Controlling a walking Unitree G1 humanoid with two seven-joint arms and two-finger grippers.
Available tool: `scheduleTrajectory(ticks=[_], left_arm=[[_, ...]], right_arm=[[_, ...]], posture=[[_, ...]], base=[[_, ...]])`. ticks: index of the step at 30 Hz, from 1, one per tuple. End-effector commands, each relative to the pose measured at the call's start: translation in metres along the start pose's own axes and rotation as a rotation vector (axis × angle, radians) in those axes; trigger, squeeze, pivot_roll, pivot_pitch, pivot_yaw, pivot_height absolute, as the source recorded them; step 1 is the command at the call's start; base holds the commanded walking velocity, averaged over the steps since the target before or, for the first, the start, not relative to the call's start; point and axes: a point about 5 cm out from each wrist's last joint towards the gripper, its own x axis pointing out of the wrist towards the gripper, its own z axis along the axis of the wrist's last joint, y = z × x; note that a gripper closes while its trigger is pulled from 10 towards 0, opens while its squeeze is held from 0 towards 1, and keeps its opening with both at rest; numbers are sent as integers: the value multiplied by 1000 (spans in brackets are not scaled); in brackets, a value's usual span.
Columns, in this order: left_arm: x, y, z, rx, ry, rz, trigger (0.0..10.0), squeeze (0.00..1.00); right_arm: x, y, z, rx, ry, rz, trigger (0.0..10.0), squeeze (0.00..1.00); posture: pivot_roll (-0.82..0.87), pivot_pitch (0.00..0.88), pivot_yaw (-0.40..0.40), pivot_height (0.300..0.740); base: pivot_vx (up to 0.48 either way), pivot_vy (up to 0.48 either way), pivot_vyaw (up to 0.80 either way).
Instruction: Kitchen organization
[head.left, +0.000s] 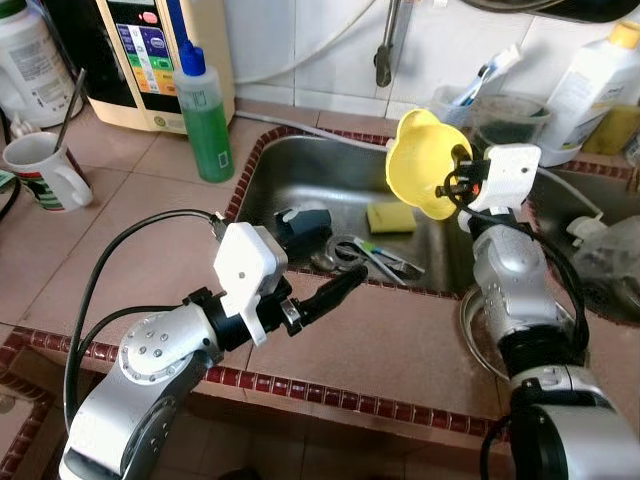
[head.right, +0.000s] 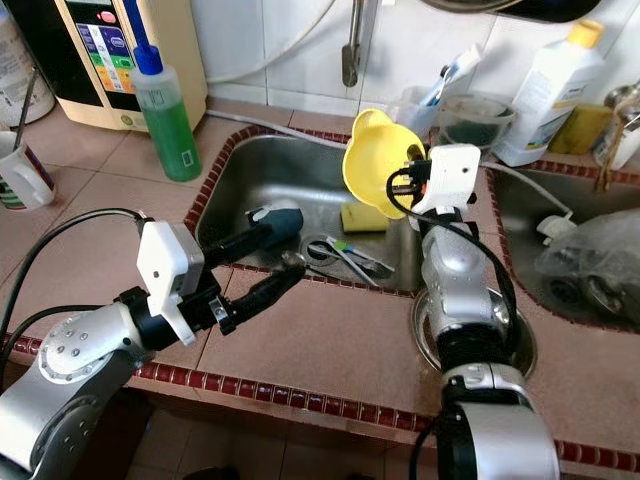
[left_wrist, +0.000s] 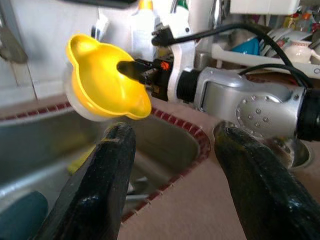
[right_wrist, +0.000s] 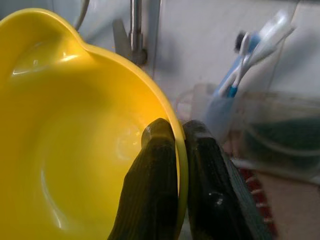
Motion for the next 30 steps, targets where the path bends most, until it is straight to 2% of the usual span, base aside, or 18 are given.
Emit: scheduleTrajectory(ticks=[1,3,8,12,23,26,27,28,29,30], left_arm=[[-1,-7,-2,-3,17,-17,10000,0],[-1,-9,-3,-13,25,-18,10000,0],[0,-10,-2,-20,27,-16,10000,0],[2,-10,0,-24,27,-12,10000,0],[3,-9,2,-29,25,-7,10000,0],[3,-9,2,-28,26,-6,10000,0],[3,-9,2,-27,26,-5,10000,0],[3,-9,2,-27,26,-5,10000,0],[3,-8,2,-26,25,-4,10000,0],[3,-8,3,-26,24,-4,10000,0]], right_arm=[[5,-3,3,55,16,-3,10000,0],[9,1,3,108,42,26,10000,0],[12,6,1,162,80,67,10000,0],[17,20,-5,278,172,163,10000,0],[14,25,-18,362,276,171,10000,0],[14,23,-20,339,283,167,10000,0],[14,23,-20,344,285,168,10000,580],[14,23,-20,346,285,168,10000,580],[14,23,-20,355,284,166,10000,1000],[14,23,-20,356,283,166,10000,1000]], posture=[[101,240,-18,740],[101,247,-19,740],[101,254,-21,740],[98,261,-22,740],[99,262,-23,740],[101,262,-23,740],[102,263,-24,740],[102,263,-24,740],[103,263,-23,740],[103,263,-23,740]], base=[[0,0,0],[0,0,0],[0,0,0],[0,0,0],[0,0,0],[0,0,0],[0,0,0],[0,0,0],[0,0,0],[0,0,0]])
